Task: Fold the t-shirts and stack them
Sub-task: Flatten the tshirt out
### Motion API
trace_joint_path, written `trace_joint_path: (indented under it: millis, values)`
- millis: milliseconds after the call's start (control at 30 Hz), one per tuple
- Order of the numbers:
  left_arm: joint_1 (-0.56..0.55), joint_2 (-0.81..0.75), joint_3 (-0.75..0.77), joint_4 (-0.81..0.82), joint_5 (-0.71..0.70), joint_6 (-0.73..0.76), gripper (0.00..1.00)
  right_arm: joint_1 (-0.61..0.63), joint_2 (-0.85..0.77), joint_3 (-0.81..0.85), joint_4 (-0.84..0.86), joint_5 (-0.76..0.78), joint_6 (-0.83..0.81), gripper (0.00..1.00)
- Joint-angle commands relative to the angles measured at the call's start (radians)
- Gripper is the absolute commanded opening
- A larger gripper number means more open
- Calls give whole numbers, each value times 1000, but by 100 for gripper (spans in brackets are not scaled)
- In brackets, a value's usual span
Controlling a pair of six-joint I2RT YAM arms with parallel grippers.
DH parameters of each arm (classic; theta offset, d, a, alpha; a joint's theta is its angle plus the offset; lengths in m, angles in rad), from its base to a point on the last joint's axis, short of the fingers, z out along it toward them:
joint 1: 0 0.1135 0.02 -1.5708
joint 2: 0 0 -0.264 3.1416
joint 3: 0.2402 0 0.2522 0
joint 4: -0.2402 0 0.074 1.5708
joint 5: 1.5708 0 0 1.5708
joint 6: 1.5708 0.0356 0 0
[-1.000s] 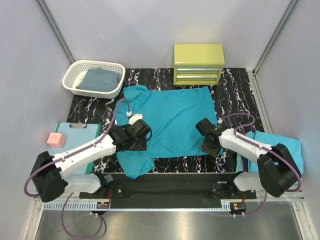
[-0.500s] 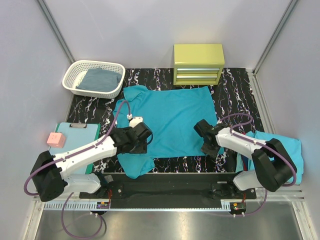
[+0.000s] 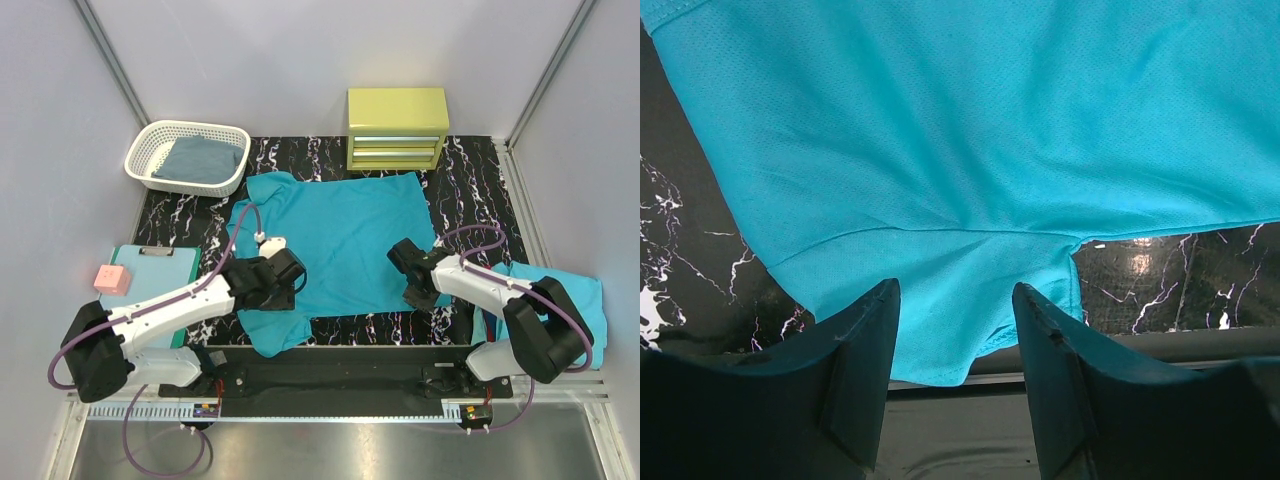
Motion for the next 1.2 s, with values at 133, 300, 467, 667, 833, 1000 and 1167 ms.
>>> trace_joint_path:
  millis: [133,300,467,667,833,1000,1167]
  values:
    - [-41,-11,-39,-6,26,-46,53,13,-42,6,-29,78,-9,26]
    - [-87,0,-54,-28,28,-89,54,15,-37,6,-27,71,-4,26]
    - [-98,47,-87,-28,40,-126,54,13,-43,16,-27,75,-22,26]
    - [-98,118,-116,46,60,-126,44,16,-40,24,-23,66,-35,25]
    - [-111,135,-103,55,83,-121,41,16,-71,25,-30,72,-52,25]
    - [-166,47,-93,52,69,-129,54,16,-76,22,-34,75,-61,26]
    - [-246,58,-76,47,82,-158,55,16,-66,24,-26,75,-68,26]
